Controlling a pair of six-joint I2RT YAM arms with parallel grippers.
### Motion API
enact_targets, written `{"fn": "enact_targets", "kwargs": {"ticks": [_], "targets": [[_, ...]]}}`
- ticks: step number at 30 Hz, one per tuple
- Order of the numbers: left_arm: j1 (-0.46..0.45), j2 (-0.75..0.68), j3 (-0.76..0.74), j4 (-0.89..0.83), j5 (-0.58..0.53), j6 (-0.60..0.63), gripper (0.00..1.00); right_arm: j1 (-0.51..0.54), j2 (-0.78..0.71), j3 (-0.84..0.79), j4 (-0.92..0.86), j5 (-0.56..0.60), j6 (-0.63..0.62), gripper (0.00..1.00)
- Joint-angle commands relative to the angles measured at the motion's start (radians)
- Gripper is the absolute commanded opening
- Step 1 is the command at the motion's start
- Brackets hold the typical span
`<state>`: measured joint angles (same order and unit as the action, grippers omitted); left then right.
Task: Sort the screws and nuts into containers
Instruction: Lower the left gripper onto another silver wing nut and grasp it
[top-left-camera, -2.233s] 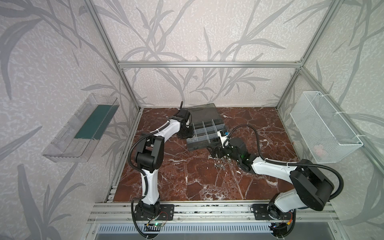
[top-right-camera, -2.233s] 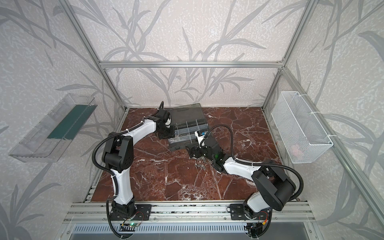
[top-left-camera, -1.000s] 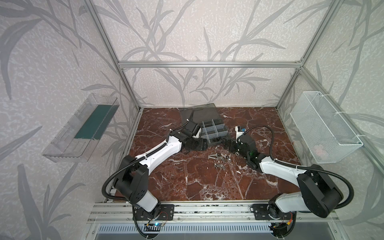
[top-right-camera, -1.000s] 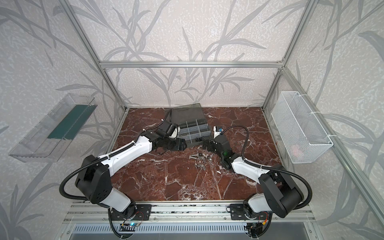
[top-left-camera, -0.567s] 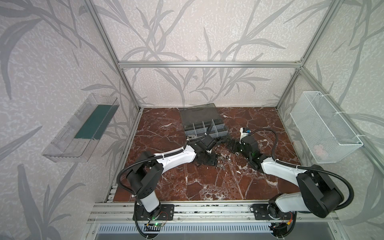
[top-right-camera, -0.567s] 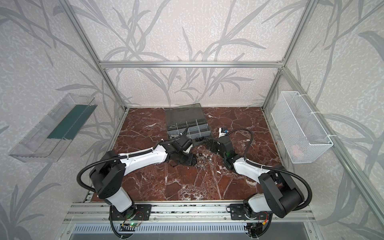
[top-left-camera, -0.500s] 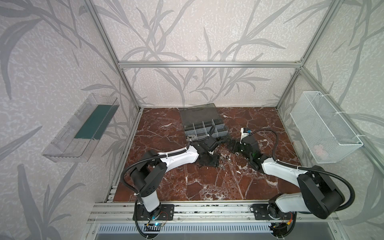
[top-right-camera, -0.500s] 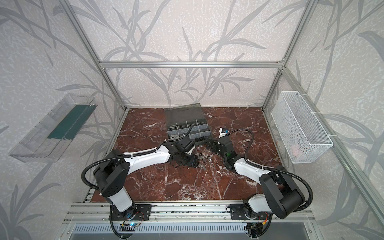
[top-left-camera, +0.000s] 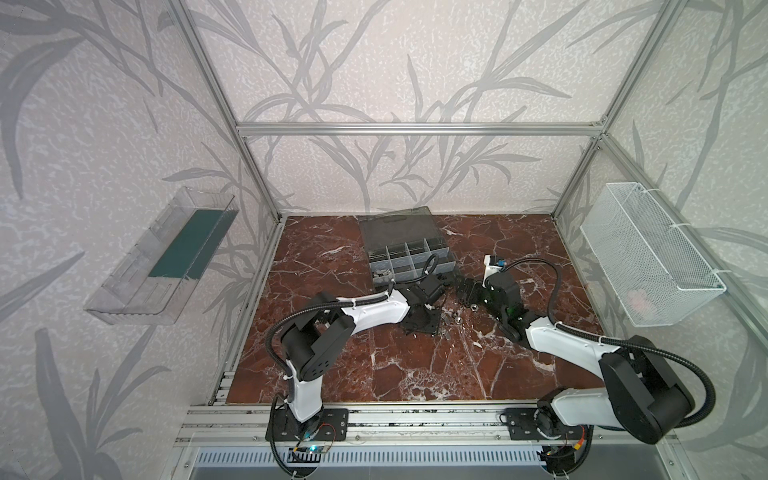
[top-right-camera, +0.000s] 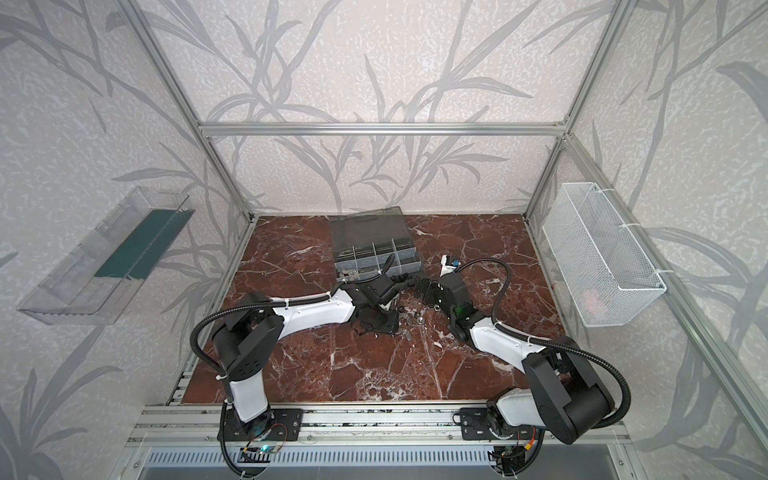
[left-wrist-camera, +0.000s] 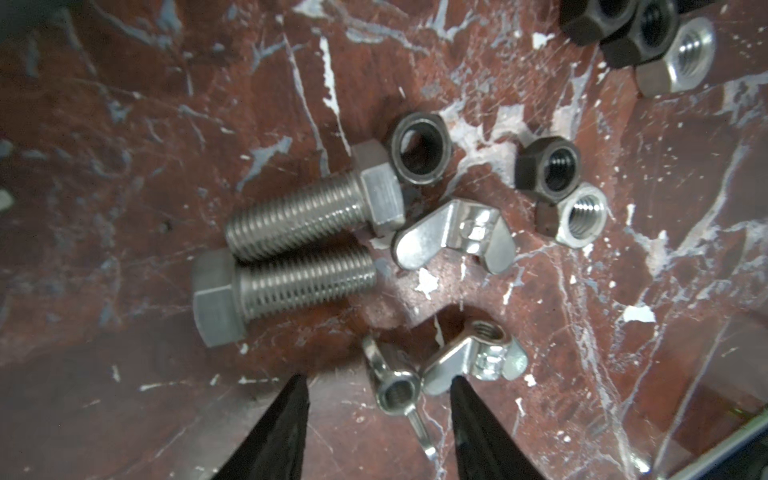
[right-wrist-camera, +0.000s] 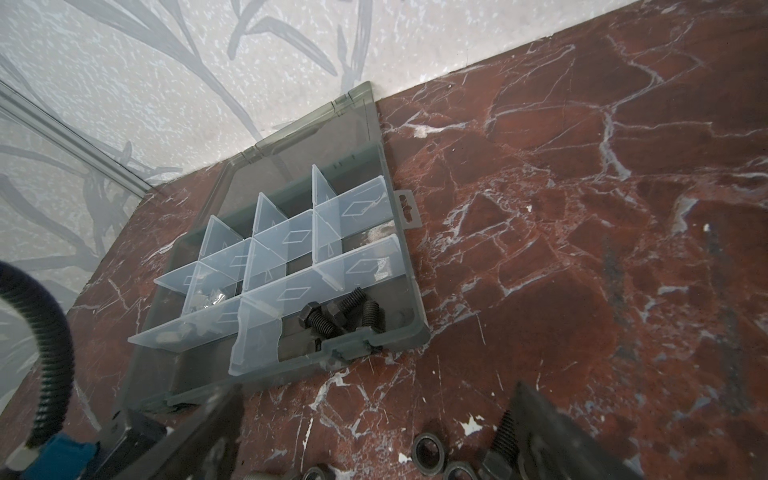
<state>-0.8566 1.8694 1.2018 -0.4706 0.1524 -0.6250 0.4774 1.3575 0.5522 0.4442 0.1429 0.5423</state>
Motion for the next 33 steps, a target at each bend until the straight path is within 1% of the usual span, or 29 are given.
{"fn": "enact_targets", "kwargs": {"ticks": [1,5,10,13,17,19,25,33], "targets": [[-0.004,0.023,0.031,-0.044,-0.053,0.016,0.45,-0.007,-0.022,-0.014,0.029,-0.009,0.008,0.99],[-0.002,0.021,0.022,-0.06,-0.083,0.029,0.4,-0.012,-0.002,-0.009,0.037,-0.031,0.015,0.99],[0.003,0.02,0.017,-0.086,-0.12,0.043,0.38,-0.016,0.003,-0.015,0.052,-0.04,0.022,0.99],[0.014,0.014,0.01,-0.102,-0.137,0.051,0.35,-0.016,0.003,-0.015,0.052,-0.04,0.021,0.99],[0.029,-0.006,-0.01,-0.1,-0.139,0.056,0.35,-0.016,0.013,-0.012,0.055,-0.046,0.024,0.99],[0.031,-0.006,-0.01,-0.098,-0.135,0.054,0.37,-0.016,0.017,-0.012,0.058,-0.051,0.027,0.99],[0.031,0.023,-0.014,-0.064,-0.102,0.038,0.4,-0.017,0.017,-0.012,0.056,-0.049,0.025,0.99],[0.028,0.021,-0.019,-0.071,-0.102,0.034,0.35,-0.018,0.023,-0.011,0.058,-0.052,0.027,0.99]]}}
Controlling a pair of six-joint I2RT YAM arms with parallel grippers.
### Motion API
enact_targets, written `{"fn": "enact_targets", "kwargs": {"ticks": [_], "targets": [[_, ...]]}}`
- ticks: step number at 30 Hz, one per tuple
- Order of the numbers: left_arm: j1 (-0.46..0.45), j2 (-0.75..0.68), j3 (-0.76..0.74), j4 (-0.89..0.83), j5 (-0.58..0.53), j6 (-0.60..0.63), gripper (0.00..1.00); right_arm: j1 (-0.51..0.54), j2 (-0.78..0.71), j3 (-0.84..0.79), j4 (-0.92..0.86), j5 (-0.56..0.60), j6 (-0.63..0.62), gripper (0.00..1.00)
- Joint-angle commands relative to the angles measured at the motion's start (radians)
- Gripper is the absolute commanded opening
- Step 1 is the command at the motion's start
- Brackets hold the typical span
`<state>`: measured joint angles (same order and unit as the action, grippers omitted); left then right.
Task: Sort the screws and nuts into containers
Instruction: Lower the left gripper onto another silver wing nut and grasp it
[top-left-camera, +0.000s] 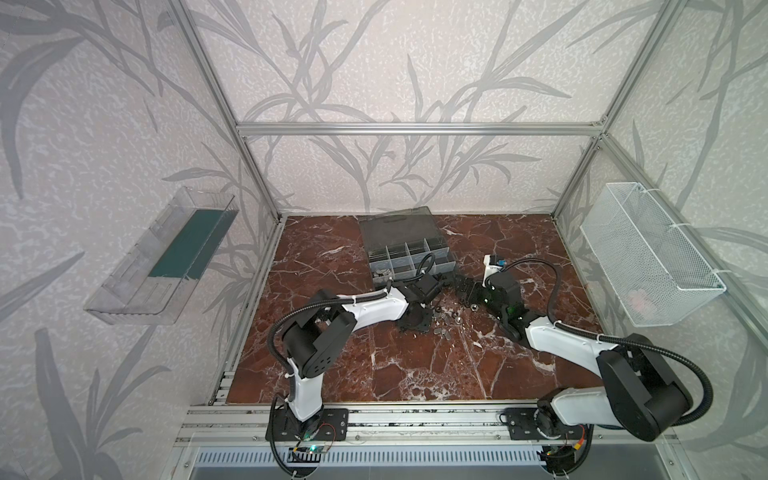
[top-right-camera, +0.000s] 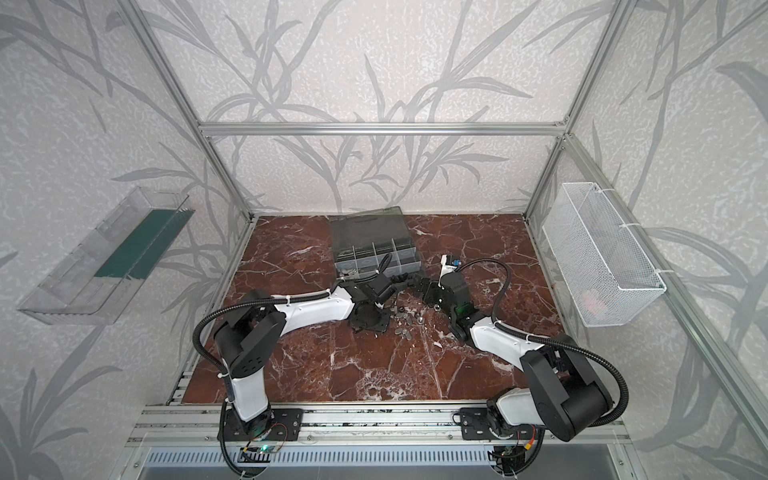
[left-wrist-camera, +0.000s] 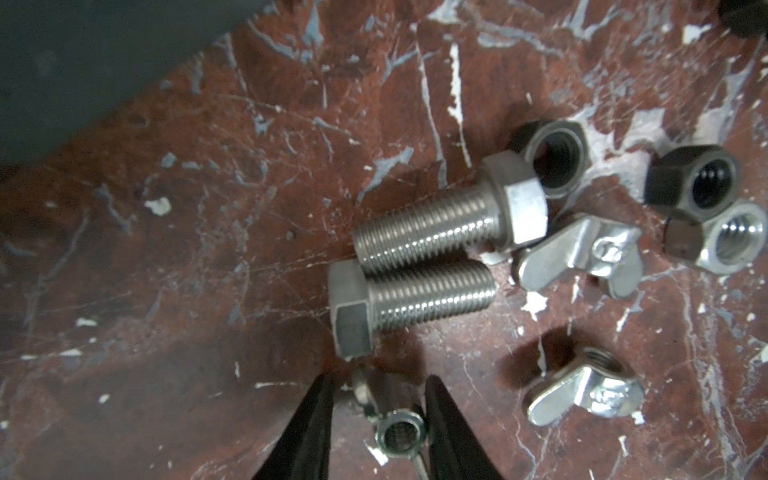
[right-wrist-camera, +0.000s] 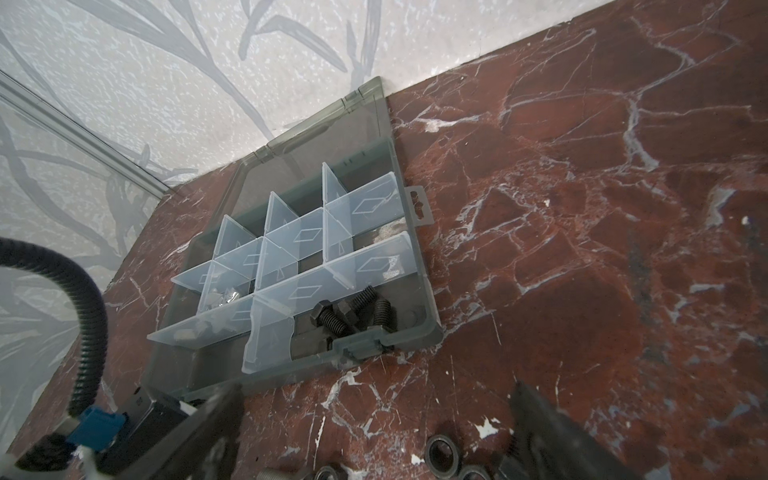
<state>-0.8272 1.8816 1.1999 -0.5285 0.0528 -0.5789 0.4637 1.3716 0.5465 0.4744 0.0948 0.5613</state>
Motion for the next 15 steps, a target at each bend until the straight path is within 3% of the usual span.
{"fn": "enact_targets", "kwargs": {"ticks": [1,15], "targets": [[-0.002,0.008,-0.017,-0.017,-0.001,-0.013,0.34,-0.004,0.01,-0.005,0.027,-0.004,0.008,0.99],[-0.005,-0.002,-0.014,-0.056,-0.047,0.014,0.21,-0.005,0.011,-0.005,0.03,-0.011,0.013,0.99]]}}
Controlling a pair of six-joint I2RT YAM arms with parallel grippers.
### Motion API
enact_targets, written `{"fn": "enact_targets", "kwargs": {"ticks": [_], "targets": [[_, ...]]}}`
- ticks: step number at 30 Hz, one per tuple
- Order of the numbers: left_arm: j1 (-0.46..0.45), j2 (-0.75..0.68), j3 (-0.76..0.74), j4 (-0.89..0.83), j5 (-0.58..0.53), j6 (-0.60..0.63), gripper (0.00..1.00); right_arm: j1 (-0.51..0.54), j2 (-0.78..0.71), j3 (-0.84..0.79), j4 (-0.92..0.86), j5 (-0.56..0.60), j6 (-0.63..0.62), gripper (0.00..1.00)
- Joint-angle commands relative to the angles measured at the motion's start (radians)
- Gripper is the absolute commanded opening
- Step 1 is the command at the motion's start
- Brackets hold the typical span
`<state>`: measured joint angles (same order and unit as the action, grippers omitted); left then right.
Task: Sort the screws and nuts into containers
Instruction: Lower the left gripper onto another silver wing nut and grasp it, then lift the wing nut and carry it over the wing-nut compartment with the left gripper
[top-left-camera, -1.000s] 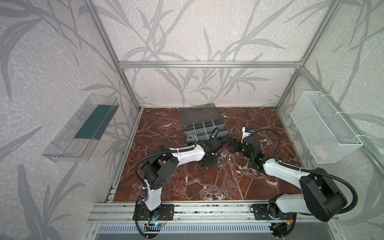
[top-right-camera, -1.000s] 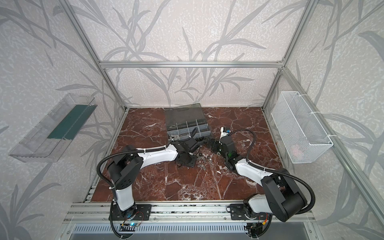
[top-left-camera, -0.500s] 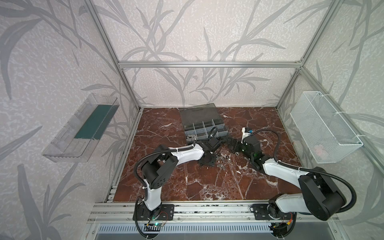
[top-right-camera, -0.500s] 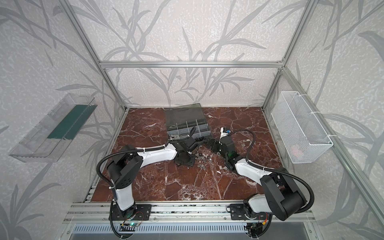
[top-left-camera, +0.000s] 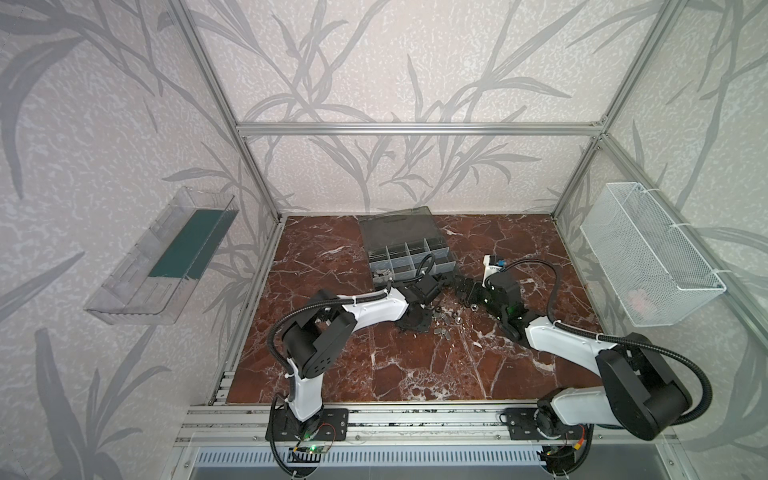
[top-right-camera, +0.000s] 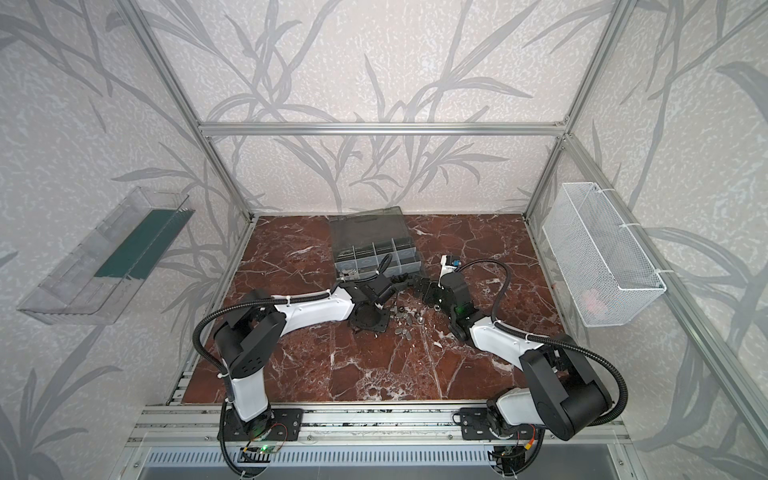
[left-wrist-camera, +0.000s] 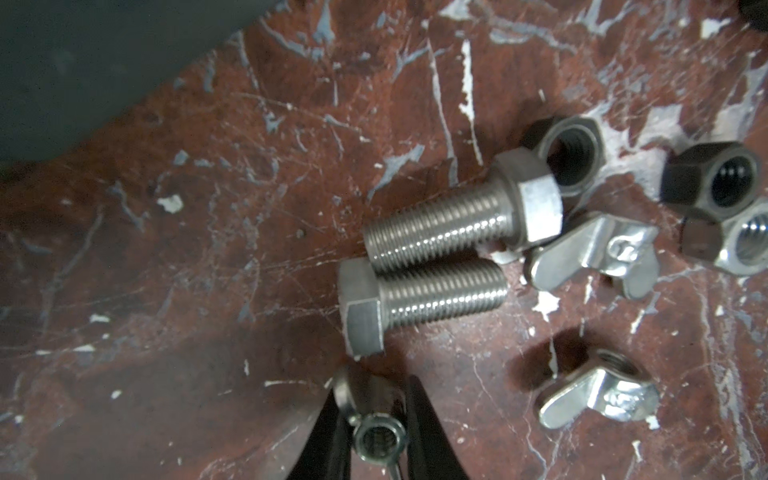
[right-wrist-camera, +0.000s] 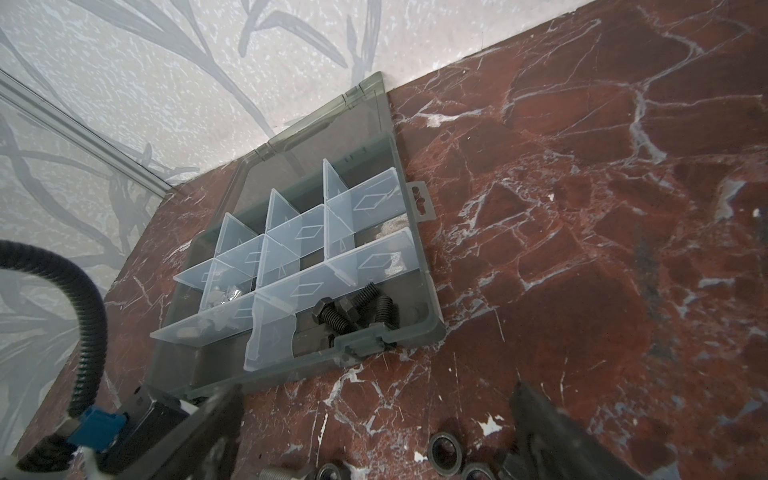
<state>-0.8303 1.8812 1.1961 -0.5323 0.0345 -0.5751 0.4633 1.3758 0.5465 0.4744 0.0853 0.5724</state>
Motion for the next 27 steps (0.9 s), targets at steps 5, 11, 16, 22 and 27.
{"fn": "enact_targets", "kwargs": {"ticks": [5,11,16,22,27], "targets": [[0.019,-0.059,-0.003,-0.072,-0.031,0.023,0.19,-0.005,0.009,-0.003,0.032,-0.007,0.004,0.99],[0.085,-0.112,0.014,-0.078,0.052,0.025,0.18,-0.006,0.004,-0.005,0.03,-0.005,0.004,0.99],[0.161,-0.152,0.068,-0.11,0.106,0.056,0.18,-0.006,0.005,-0.003,0.031,-0.008,0.004,0.99],[0.275,-0.147,0.221,-0.22,0.105,0.131,0.18,-0.007,0.003,-0.006,0.032,-0.009,0.006,0.99],[0.38,-0.084,0.394,-0.332,0.09,0.213,0.18,-0.008,-0.002,-0.005,0.03,-0.01,0.006,0.99]]}}
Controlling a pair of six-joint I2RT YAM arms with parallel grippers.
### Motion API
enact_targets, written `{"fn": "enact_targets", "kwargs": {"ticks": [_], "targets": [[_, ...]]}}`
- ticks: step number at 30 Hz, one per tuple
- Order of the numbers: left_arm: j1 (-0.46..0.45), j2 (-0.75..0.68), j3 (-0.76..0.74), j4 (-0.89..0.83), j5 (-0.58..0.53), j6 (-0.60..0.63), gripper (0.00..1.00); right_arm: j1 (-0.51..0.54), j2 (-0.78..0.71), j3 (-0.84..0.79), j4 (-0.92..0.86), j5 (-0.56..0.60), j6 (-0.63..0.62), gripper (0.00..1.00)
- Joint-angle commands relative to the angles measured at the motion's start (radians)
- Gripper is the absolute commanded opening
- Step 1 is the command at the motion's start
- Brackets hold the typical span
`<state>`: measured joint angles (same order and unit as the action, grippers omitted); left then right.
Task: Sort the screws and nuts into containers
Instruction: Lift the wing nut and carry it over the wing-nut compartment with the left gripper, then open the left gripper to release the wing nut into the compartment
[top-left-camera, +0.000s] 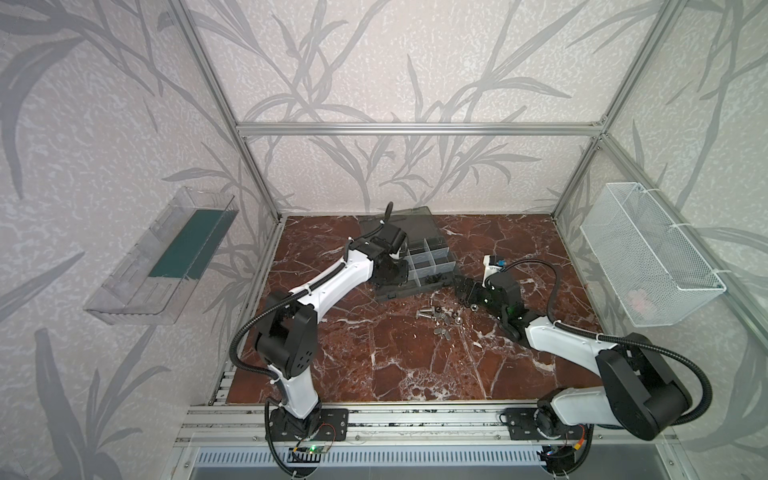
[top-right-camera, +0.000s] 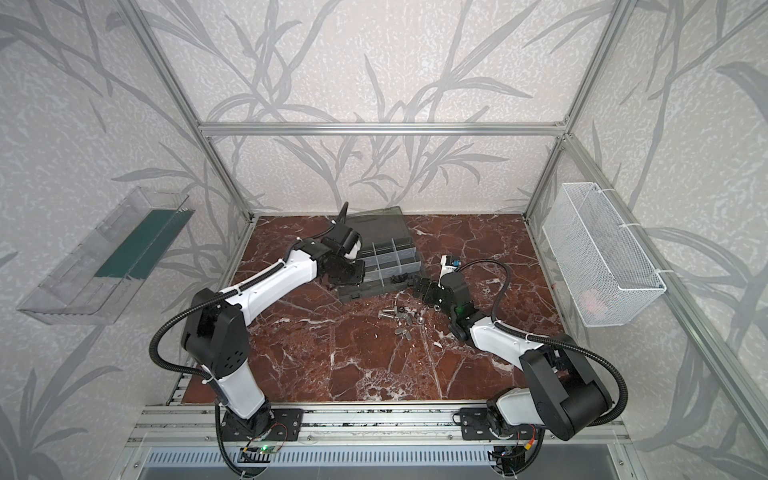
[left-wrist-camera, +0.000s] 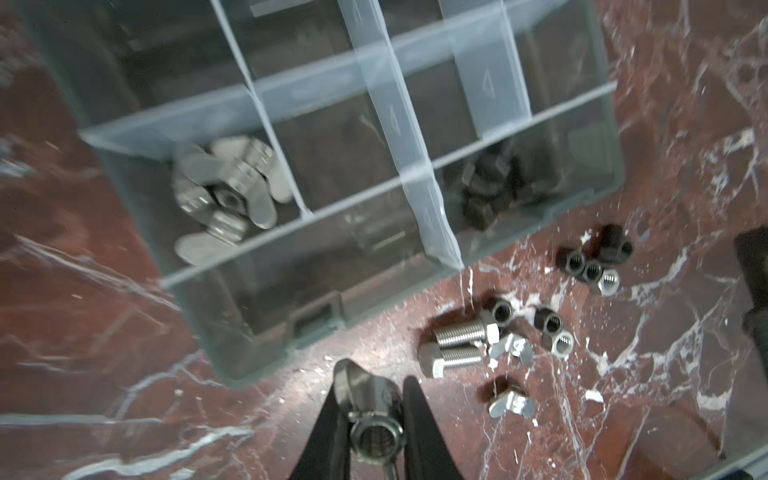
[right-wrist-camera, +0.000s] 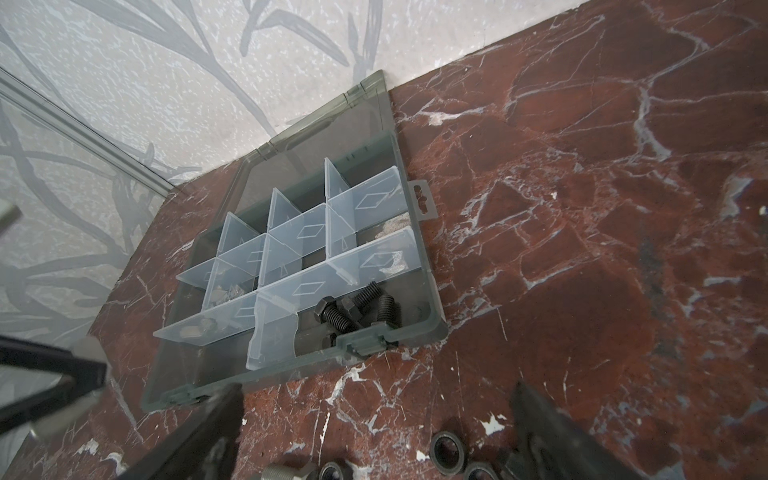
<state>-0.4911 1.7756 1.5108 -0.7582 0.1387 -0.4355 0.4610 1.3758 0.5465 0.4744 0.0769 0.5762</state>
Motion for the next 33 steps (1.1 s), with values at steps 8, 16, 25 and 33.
{"fn": "enact_targets", "kwargs": {"ticks": [8,16,25,33], "targets": [[0.133,0.176,0.253,-0.125,0.035,0.097,0.18,-0.007,-0.003,-0.007,0.031,-0.005,0.006,0.99],[0.14,0.314,0.297,-0.074,0.091,0.09,0.19,-0.008,0.001,-0.007,0.032,0.0,0.003,0.99],[0.149,0.355,0.256,-0.036,0.116,0.098,0.22,-0.01,0.032,0.001,0.042,-0.02,0.01,0.99],[0.151,0.376,0.258,-0.035,0.148,0.092,0.3,-0.011,0.043,0.004,0.045,-0.031,0.014,0.99]]}}
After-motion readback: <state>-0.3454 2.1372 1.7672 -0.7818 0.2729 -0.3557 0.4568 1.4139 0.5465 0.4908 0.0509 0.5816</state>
